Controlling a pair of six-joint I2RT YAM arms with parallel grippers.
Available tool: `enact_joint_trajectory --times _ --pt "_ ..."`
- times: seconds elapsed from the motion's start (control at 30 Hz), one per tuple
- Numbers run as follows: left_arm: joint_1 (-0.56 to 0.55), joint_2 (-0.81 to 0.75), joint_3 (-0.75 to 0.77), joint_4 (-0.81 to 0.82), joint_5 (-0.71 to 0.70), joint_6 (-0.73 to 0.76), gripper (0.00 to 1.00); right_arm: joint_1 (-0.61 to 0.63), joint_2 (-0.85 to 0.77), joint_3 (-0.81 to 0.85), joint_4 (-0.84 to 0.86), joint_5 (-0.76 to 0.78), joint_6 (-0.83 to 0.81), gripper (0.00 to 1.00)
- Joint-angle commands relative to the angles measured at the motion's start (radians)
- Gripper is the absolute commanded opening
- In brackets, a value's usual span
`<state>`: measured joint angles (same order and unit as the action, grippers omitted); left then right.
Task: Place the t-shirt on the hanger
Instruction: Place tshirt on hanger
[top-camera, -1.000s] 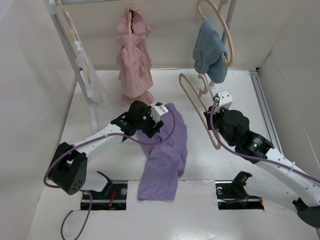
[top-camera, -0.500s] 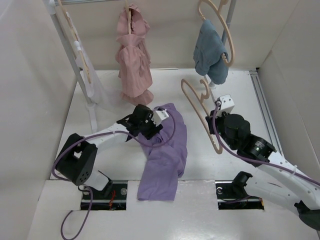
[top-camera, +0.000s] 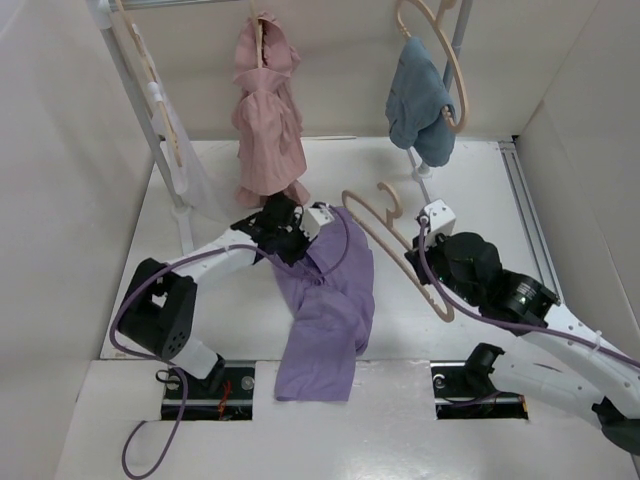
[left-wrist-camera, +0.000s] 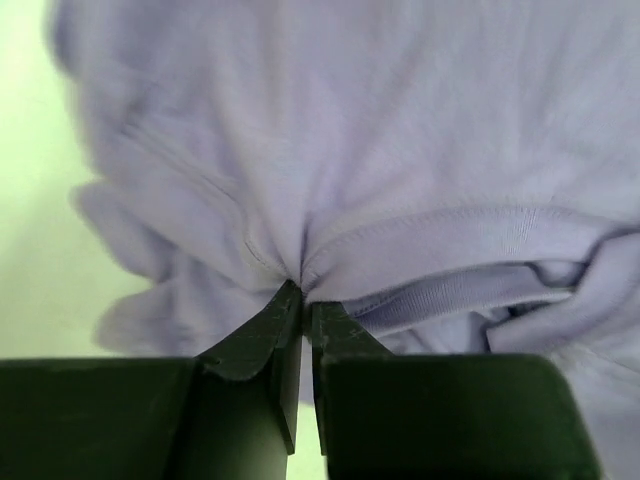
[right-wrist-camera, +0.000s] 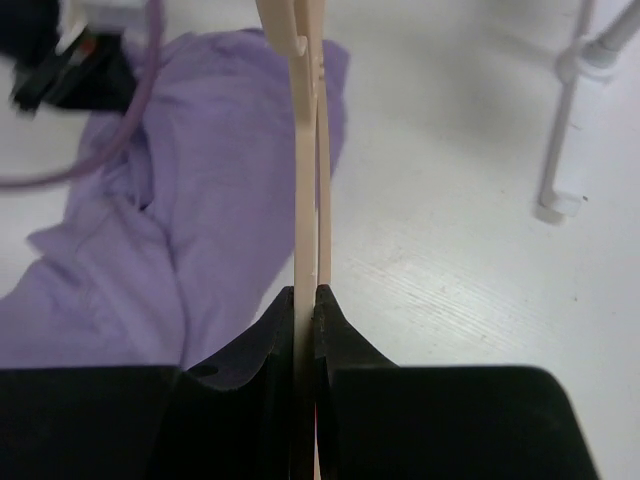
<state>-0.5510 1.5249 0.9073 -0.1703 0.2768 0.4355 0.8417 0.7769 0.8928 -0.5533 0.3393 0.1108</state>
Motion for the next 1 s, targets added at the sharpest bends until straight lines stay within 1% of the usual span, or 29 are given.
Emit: enact_joint_trajectory --times 0.0,0.03,0.07,0.1,0.13,0.2,0.3,0.43,0.5,0.6,0.73,0.8,0.9,0.97 --pt "0.039 -0.078 0.158 -0.155 0.137 -0.004 0.0 0.063 -0.039 0.109 -0.066 -0.133 -0.06 0.0" --pt "0.039 -0.078 0.185 -0.211 0.163 0.008 0.0 0.085 -0.039 0.124 -0.097 -0.172 -0.072 0.0" --pt "0.039 -0.069 0.209 -0.236 0.176 0.022 0.0 0.127 -0.039 0.162 -0.118 -0.172 -0.085 0.0" --pt "0.039 -0.052 0.249 -0.27 0.176 0.022 0.0 0.144 -0.03 0.185 -0.144 -0.172 -0.108 0.0" --pt "0.039 -0.043 0.268 -0.281 0.165 0.022 0.0 0.158 -0.03 0.208 -0.195 -0.172 -0.108 0.0" --pt "0.049 -0.023 0.298 -0.299 0.165 0.006 0.0 0.177 -0.021 0.25 -0.22 -0.172 -0.12 0.0" --pt "0.049 0.003 0.35 -0.319 0.165 -0.015 0.0 0.177 -0.021 0.259 -0.24 -0.184 -0.12 0.0" --pt "0.059 0.046 0.39 -0.31 0.114 -0.043 0.0 0.177 0.001 0.281 -0.283 -0.21 -0.111 0.0" --pt "0.068 0.064 0.413 -0.31 0.105 -0.053 0.0 0.177 0.013 0.281 -0.319 -0.249 -0.086 0.0" --pt "0.068 0.11 0.45 -0.301 0.095 -0.081 0.0 0.177 0.013 0.281 -0.338 -0.262 -0.043 0.0" --pt "0.068 0.161 0.501 -0.301 0.055 -0.101 0.0 0.177 -0.031 0.299 -0.37 -0.263 -0.022 0.0" --pt "0.068 0.173 0.51 -0.301 0.055 -0.101 0.0 0.177 -0.045 0.308 -0.379 -0.253 0.003 0.0" --pt "0.068 0.173 0.533 -0.32 0.09 -0.101 0.0 0.177 -0.045 0.308 -0.37 -0.211 0.032 0.0" --pt "0.068 0.173 0.533 -0.321 0.09 -0.101 0.0 0.177 -0.022 0.287 -0.356 -0.178 0.061 0.0"
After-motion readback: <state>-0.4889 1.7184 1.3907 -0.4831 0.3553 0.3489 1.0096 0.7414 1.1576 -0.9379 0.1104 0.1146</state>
